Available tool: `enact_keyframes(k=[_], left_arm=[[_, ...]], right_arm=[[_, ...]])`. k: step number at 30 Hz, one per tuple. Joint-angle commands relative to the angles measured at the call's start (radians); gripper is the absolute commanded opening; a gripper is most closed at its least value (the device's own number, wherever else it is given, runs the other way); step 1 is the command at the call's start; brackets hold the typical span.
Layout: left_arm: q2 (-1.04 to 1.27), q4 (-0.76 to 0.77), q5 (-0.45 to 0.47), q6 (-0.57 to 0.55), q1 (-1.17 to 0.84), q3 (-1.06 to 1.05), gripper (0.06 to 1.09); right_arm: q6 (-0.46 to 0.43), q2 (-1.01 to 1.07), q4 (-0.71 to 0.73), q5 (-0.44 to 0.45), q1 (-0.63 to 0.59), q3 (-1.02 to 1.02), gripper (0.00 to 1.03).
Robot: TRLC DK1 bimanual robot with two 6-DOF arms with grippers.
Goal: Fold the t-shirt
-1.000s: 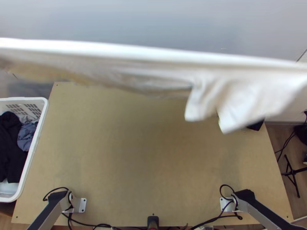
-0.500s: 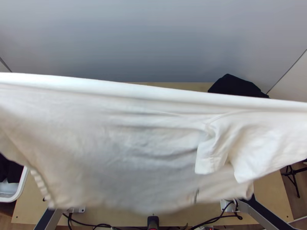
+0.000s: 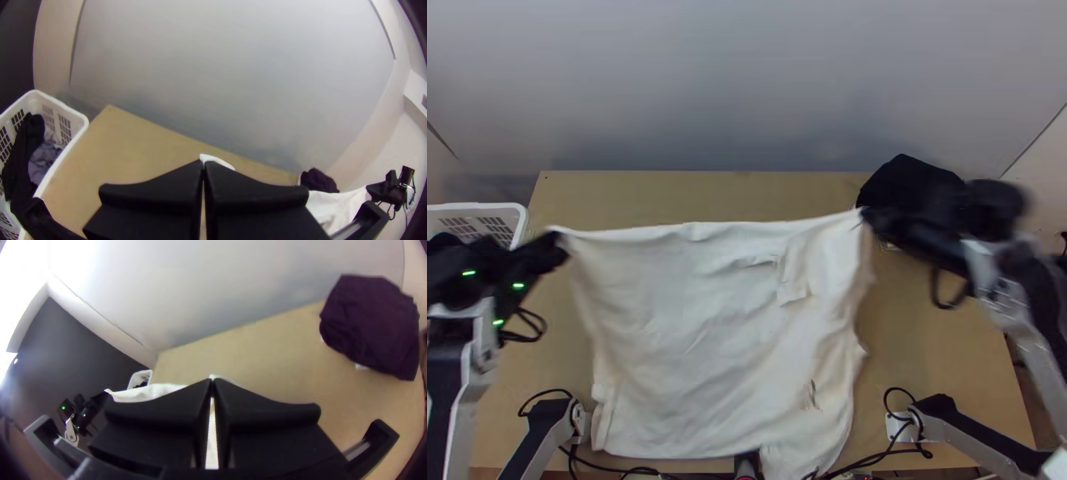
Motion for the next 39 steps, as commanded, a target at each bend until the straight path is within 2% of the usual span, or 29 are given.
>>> enact_keyframes(k=[1,8,14,16,27,32,35,39], left_arm=[[0.124,0.205,0.032,0.040,-0.040,-0.258,0.09],[0.372,0.385,0.032,0.066,-0.025,-0.200,0.10],[0.607,0.445,0.032,0.066,-0.020,-0.057,0.10],[0.690,0.471,0.032,0.066,-0.008,-0.014,0.10],[1.073,0.486,0.032,0.080,0.017,0.243,0.10],[1.179,0.474,0.032,0.080,0.017,0.322,0.10],[1.231,0.471,0.032,0.080,0.015,0.361,0.10],[1.293,0.460,0.028,0.080,0.015,0.424,0.10]], right_arm=[[0.045,0.093,0.246,-0.035,-0.025,-0.357,0.03],[0.047,0.137,0.318,-0.010,-0.061,-0.358,0.03],[0.045,0.217,0.341,0.076,-0.074,-0.305,0.03],[0.045,0.257,0.341,0.077,-0.087,-0.274,0.03],[0.084,0.627,0.300,0.097,-0.148,-0.042,0.03],[0.084,0.804,0.210,0.099,-0.150,0.097,0.03],[0.085,0.863,0.205,0.102,-0.150,0.152,0.03],[0.088,0.930,0.183,0.149,-0.150,0.243,0.03]])
